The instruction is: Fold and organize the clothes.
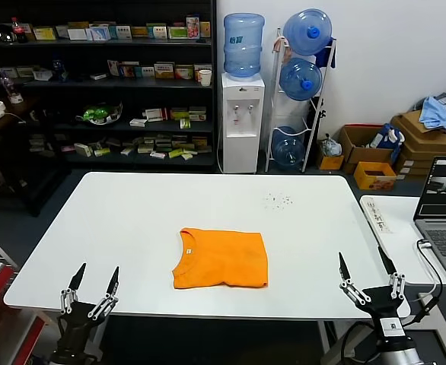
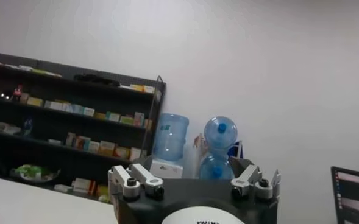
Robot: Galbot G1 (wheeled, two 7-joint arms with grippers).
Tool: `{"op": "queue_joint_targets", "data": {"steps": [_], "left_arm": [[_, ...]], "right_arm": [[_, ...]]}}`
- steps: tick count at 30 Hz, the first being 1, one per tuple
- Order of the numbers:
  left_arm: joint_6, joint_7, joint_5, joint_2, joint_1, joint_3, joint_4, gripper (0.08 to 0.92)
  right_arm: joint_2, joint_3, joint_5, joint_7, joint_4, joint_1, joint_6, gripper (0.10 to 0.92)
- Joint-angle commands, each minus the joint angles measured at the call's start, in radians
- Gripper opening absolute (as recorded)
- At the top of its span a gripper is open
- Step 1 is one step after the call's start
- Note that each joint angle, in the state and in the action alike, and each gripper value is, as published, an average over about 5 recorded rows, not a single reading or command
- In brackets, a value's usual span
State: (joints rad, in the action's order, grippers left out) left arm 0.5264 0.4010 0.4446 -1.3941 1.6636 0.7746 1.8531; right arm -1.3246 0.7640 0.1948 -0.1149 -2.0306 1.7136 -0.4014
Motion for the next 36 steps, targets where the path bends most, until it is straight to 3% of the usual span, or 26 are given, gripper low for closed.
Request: {"op": "queue_joint_targets", "data": {"steps": [1,36], "left_arm": [[0.013,0.009,-0.006,-0.005,0.010,0.017,-0.001,0.823],[0.020,0.015,0.001,0.004,0.003,0.036,-0.009,0.823]], "right_arm": [[-0.004,0.006,-0.005,0.013,0.017,0.002,-0.019,0.823],[-0.028,0.013,-0.017,0.012,0.030,0.012,-0.052,0.823]]}}
